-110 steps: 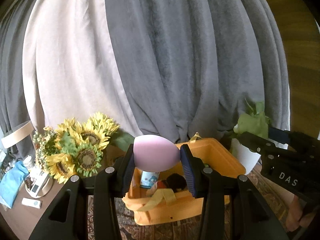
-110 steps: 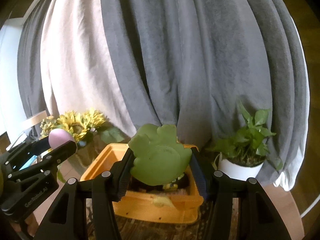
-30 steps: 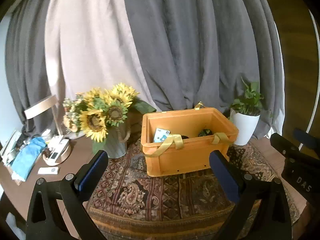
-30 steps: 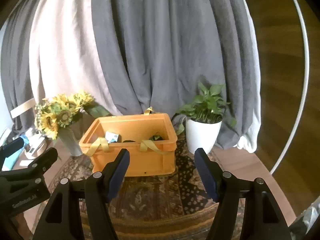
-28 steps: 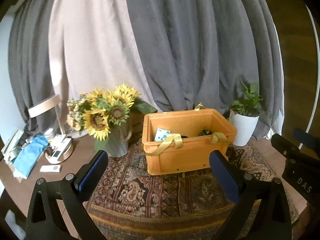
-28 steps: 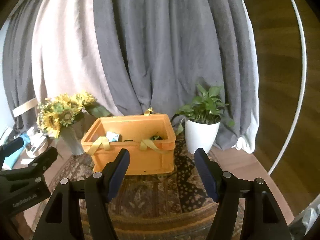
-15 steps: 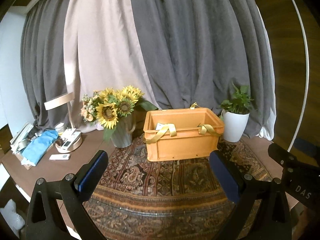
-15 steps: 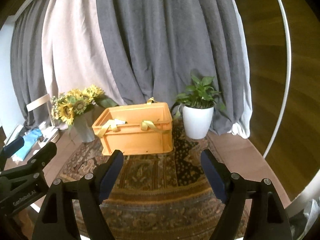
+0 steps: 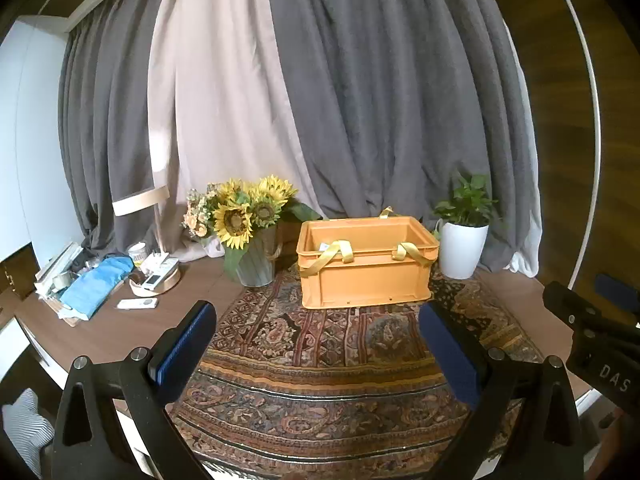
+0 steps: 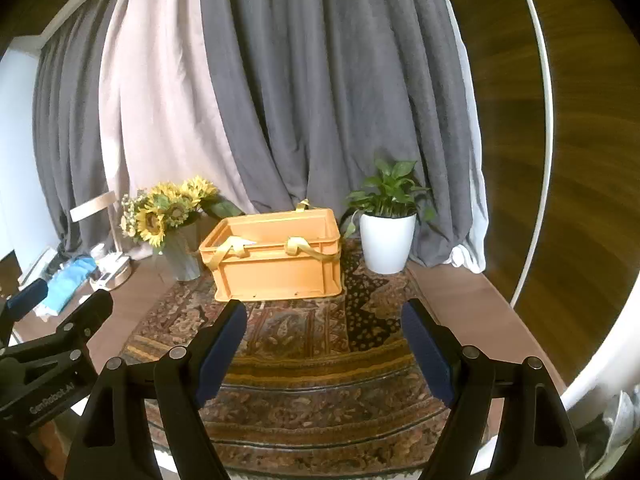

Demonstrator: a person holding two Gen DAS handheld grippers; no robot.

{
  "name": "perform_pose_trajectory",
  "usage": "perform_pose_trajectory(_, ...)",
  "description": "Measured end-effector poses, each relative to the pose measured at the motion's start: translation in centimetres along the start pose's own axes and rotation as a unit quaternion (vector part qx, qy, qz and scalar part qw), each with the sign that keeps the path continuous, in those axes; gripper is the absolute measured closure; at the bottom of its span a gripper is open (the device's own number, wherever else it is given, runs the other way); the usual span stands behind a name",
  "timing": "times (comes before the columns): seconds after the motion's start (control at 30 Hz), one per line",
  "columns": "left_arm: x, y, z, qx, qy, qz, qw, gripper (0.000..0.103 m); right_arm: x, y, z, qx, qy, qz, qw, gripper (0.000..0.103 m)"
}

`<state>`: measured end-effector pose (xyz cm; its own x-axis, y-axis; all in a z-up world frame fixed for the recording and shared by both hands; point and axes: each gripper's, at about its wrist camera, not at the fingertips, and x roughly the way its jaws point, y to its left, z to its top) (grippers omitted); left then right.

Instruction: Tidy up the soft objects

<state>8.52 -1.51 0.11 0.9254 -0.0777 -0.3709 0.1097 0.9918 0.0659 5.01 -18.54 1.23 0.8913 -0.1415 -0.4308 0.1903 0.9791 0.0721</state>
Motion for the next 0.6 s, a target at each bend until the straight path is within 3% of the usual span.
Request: perform_pose_trajectory(0.6, -3.8, -0.1, -0.8, 0.001, -0.018, 0.000, 0.9998, 0.000, -3.6, -0.1, -1.2, 0.001, -0.010, -0.005, 1.000, 0.023)
